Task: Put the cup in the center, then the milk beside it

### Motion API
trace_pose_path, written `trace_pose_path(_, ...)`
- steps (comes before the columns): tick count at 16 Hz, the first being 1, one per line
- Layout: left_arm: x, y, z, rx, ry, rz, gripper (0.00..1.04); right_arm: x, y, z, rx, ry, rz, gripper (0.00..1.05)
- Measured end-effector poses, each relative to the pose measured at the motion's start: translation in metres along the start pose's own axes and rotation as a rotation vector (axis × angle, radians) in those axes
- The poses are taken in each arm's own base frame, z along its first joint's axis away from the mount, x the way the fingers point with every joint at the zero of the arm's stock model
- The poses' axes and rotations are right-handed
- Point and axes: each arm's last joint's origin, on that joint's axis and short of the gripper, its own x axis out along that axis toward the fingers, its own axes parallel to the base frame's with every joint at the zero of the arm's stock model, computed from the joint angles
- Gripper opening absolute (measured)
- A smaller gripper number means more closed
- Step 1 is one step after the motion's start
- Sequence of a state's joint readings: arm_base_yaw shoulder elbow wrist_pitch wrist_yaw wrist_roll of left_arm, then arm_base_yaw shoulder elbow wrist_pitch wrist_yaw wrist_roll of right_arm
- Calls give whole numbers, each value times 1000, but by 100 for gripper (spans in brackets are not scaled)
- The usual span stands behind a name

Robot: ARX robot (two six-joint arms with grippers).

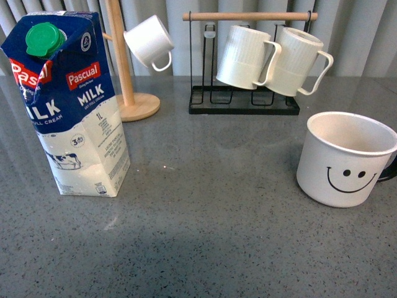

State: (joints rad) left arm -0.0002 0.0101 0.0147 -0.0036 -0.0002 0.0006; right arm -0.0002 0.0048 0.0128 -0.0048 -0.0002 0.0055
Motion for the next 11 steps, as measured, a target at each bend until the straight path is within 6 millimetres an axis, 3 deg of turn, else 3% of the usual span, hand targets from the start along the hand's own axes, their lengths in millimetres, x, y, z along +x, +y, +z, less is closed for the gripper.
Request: trace_pose_path(11, 0, 0, 0, 0, 0, 0, 98, 0, 0, 0, 0, 0, 0, 98)
